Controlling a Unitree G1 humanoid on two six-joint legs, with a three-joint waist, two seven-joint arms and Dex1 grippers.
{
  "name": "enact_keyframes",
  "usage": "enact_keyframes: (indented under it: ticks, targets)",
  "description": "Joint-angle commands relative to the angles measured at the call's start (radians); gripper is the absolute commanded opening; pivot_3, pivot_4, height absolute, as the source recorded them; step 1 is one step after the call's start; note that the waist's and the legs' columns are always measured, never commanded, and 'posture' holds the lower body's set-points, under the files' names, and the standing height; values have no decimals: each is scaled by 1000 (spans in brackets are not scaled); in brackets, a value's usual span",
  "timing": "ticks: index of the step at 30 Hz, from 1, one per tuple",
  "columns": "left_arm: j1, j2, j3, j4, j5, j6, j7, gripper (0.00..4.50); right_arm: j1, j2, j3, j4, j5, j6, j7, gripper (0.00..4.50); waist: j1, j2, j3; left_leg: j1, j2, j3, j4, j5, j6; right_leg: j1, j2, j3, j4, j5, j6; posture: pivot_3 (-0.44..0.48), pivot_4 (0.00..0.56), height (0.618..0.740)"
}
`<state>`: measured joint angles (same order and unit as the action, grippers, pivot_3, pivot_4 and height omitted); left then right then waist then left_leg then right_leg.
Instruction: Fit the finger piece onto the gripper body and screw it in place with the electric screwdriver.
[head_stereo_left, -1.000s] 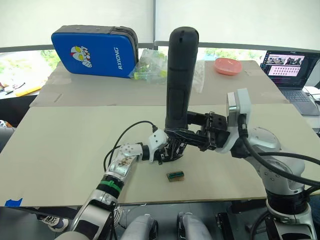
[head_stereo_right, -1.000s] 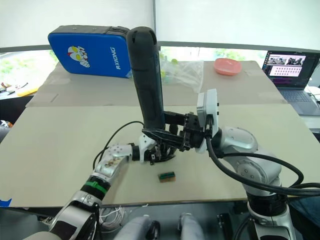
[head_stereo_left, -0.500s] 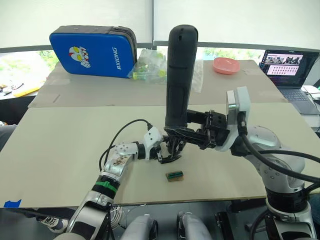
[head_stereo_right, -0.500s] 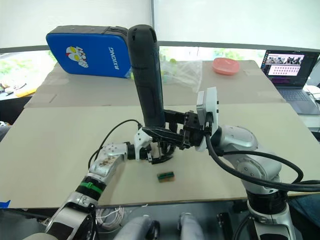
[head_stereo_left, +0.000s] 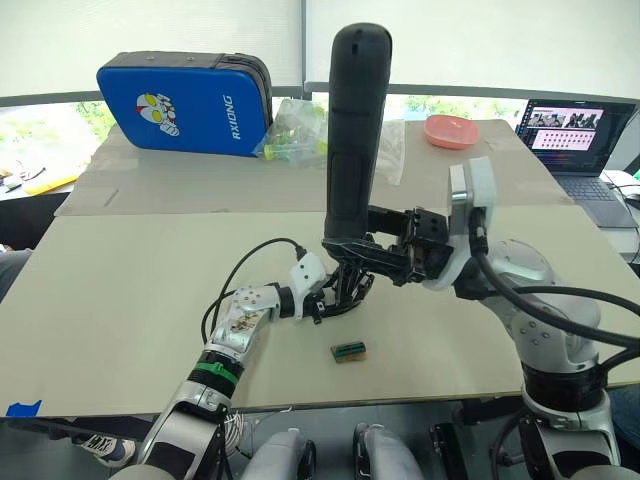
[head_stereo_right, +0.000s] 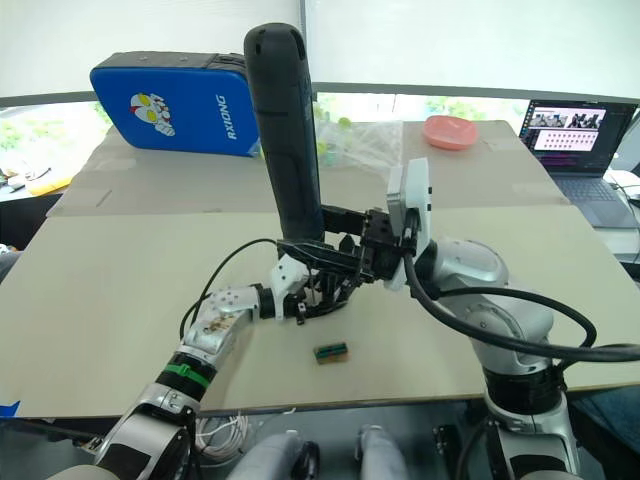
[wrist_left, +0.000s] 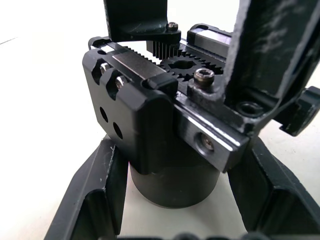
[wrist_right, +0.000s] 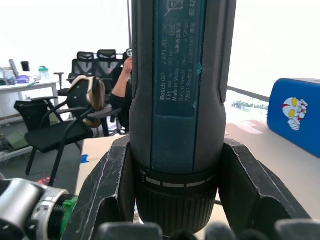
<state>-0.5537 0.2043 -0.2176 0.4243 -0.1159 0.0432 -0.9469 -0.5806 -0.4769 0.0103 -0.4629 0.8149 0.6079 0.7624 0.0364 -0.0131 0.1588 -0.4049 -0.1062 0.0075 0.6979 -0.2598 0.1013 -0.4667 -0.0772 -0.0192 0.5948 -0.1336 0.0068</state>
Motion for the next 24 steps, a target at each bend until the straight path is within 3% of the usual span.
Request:
enact_keyframes:
  ticks: [1,11,24]
  targets:
    - [-14,-6,-8,-16,-5,-9,-12,2289,-45,16,3,-4,-48,-54,-10,1897,0,0,0,0,0,0,0,0,0,0,0,0,0,0,0,0,150,740]
    - [-5,-7,-11,-23,2,-15,-8,2289,-85,52,39,93,-185,-133,9,1897,0,0,0,0,-1,0,0,0,0,-1,0,0,0,0,0,0,150,740]
    - [12,1,-9,-48,0,-10,-1,2289,-90,56,44,117,-230,-139,52,1897,-2,0,0,0,0,0,-1,0,-1,-1,0,0,0,0,0,0,150,740]
